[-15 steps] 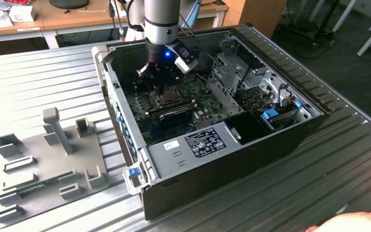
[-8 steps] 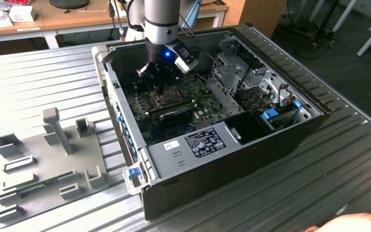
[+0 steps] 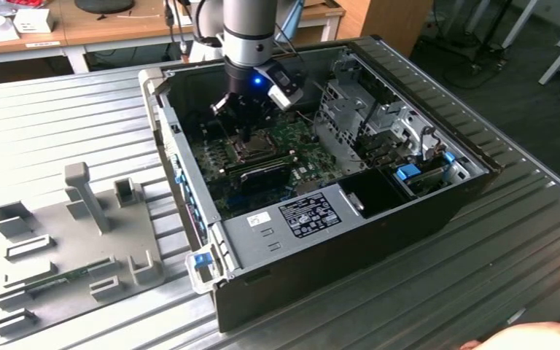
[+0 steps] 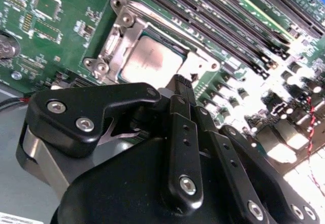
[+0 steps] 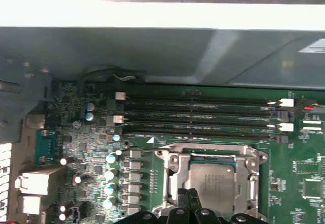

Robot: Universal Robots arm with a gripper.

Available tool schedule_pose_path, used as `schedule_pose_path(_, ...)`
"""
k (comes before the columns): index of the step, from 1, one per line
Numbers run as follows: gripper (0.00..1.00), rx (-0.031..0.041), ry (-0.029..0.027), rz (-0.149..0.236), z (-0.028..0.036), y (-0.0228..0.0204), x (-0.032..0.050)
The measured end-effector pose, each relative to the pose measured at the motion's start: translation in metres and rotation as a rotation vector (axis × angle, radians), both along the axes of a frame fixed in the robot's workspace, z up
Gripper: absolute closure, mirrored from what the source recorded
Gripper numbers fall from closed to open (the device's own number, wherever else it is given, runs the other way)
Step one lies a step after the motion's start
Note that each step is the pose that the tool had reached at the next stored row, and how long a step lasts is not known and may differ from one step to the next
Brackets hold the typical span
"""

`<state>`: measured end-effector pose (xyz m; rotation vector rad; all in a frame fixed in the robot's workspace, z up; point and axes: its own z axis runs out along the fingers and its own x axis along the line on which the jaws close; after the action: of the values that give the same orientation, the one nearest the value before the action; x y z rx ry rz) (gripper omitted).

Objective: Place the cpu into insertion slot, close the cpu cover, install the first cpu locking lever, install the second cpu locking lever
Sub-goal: 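Close the cpu cover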

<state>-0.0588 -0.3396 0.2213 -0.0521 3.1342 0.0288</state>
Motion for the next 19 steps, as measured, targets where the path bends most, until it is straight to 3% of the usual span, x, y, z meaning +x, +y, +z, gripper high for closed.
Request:
schedule_pose_path(12,0.89,0.0001,-0.0001,0.000,0.0000,-0.0001,0.0173)
schedule_pose_path(19,0.89,0.0001,-0.0035,0.000,-0.0005,0.0000,0.0178)
